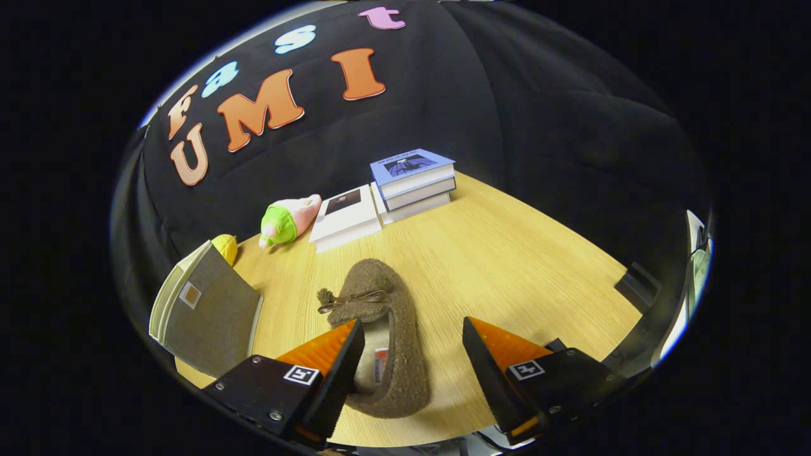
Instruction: Open the storage box then place both shoes into the box .Put the left shoe in first, then the right shoe, with the right side of both shoes facing outward in a uniform manner.
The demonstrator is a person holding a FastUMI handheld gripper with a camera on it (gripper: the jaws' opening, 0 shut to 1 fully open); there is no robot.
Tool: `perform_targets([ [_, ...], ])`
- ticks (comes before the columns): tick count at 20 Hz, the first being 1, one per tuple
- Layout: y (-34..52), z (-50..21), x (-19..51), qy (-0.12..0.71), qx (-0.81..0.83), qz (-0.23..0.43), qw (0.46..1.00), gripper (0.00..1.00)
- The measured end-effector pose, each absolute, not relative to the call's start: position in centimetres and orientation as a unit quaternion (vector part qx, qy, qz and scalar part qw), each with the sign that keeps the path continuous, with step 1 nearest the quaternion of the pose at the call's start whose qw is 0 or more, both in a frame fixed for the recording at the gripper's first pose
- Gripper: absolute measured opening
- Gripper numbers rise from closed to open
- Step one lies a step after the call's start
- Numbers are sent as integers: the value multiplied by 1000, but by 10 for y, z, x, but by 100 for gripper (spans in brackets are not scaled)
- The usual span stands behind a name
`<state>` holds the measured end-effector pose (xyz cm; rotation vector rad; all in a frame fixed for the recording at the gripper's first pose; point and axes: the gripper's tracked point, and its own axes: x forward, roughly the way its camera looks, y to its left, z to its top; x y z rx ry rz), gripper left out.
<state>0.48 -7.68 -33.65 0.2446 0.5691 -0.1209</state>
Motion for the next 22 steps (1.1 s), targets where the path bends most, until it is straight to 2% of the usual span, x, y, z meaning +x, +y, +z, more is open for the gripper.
perform_targets([
  [5, -69, -353, 17, 299, 114, -52, 946, 77],
  [6, -69, -356, 19, 302, 118, -54, 944, 68],
  [10, -76, -367, 25, 308, 133, -84, 938, 16],
  [12, -78, -364, 24, 302, 160, -100, 934, 4],
  [22, -57, -293, 25, 232, 197, -102, 947, 3],
])
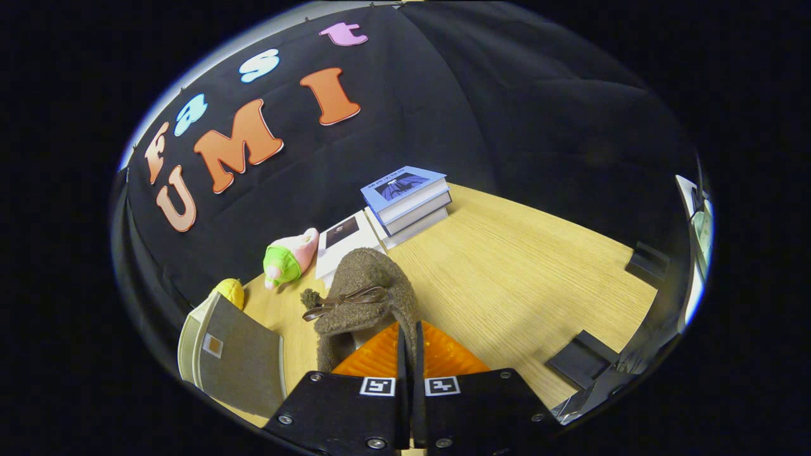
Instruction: Open the storage box then place both shoes into the box .Put the left shoe in first, then the right shoe, with the right side of both shoes facing outward in a uniform manner.
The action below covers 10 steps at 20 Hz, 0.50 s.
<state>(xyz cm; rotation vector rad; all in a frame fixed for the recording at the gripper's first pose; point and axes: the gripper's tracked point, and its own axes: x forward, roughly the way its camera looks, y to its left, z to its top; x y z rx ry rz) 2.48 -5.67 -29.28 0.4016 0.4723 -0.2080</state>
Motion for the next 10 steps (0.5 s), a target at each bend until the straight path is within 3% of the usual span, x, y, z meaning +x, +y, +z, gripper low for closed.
perform_targets([
  [10, 36, -223, 40, 197, 202, -44, 958, 3],
])
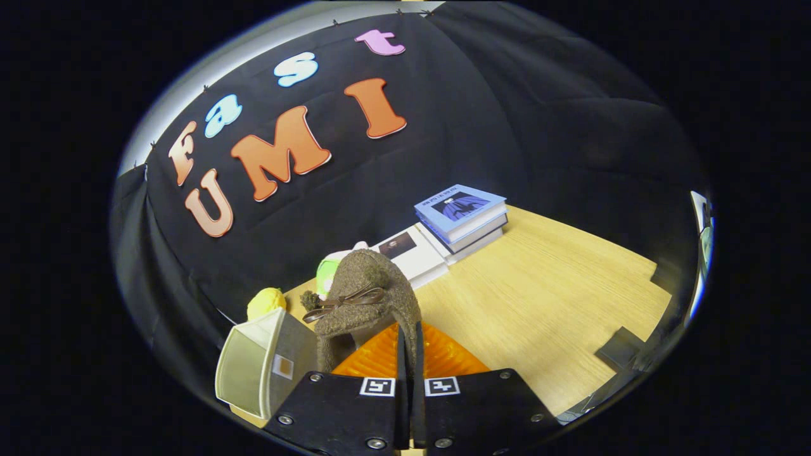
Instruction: Open the storage box then place both shoes into the box .Put the left shoe in first, then the right shoe, with the right side of both shoes facing outward in a uniform manner.
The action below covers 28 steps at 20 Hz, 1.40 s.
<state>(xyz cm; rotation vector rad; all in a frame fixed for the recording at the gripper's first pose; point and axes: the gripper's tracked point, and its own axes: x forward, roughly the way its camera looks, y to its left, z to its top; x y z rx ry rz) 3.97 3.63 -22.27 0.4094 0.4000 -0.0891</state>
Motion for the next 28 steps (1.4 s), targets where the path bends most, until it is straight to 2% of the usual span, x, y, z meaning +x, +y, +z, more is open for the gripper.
perform_targets([
  [8, 124, -195, 45, 190, 205, 12, 960, 2],
  [17, 229, -194, 41, 211, 206, 79, 952, 2],
  [28, 257, -219, 37, 231, 165, 59, 957, 3],
])
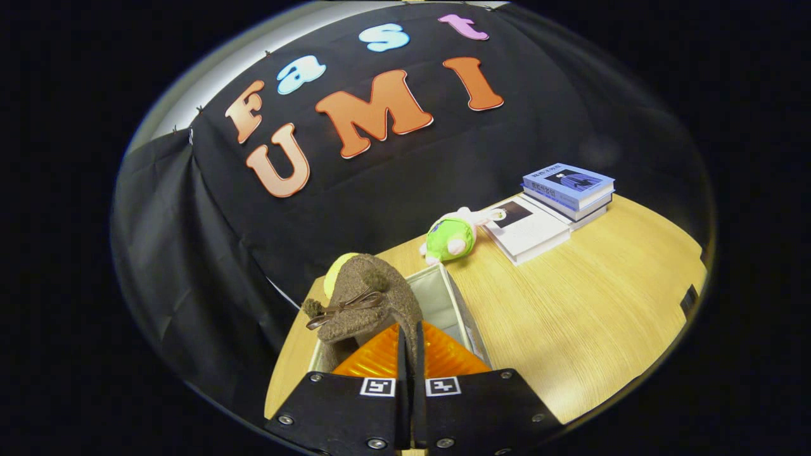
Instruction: Open the storage box then place both shoes into the box .Put the left shoe in first, then the right shoe, with the right side of both shoes facing outward in a uniform manner.
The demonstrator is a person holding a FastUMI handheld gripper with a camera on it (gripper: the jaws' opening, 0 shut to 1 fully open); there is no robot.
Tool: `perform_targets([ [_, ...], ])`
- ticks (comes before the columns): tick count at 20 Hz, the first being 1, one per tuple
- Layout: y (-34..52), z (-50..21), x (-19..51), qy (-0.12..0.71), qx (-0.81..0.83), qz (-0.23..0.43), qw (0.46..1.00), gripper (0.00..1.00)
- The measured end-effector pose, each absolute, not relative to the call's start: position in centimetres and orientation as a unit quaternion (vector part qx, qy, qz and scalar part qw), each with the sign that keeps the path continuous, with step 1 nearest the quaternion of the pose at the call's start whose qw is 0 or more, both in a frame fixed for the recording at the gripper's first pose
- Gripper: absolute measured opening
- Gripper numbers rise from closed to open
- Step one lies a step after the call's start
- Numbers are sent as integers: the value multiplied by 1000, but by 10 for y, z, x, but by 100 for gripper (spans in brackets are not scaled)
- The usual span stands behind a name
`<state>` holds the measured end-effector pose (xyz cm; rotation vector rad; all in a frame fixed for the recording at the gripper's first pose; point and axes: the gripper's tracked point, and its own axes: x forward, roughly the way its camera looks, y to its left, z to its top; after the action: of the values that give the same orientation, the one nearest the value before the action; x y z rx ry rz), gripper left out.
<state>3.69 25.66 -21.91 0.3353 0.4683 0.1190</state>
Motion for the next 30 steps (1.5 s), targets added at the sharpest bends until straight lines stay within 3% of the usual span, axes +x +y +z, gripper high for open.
perform_targets([
  [1, 259, -222, 35, 238, 163, 58, 956, 3],
  [3, 269, -210, 33, 229, 184, 82, 952, 14],
  [4, 268, -200, 35, 215, 187, 85, 955, 28],
  [5, 261, -192, 34, 204, 180, 81, 959, 35],
  [6, 254, -188, 35, 196, 163, 76, 964, 52],
  [8, 242, -183, 34, 186, 135, 72, 971, 74],
  [10, 232, -175, 34, 180, 122, 75, 973, 92],
  [11, 221, -172, 35, 178, 114, 70, 975, 96],
  [24, 88, -45, 4, 44, 62, 40, 996, 98],
  [30, 33, -43, -25, 18, 37, 38, 998, 98],
])
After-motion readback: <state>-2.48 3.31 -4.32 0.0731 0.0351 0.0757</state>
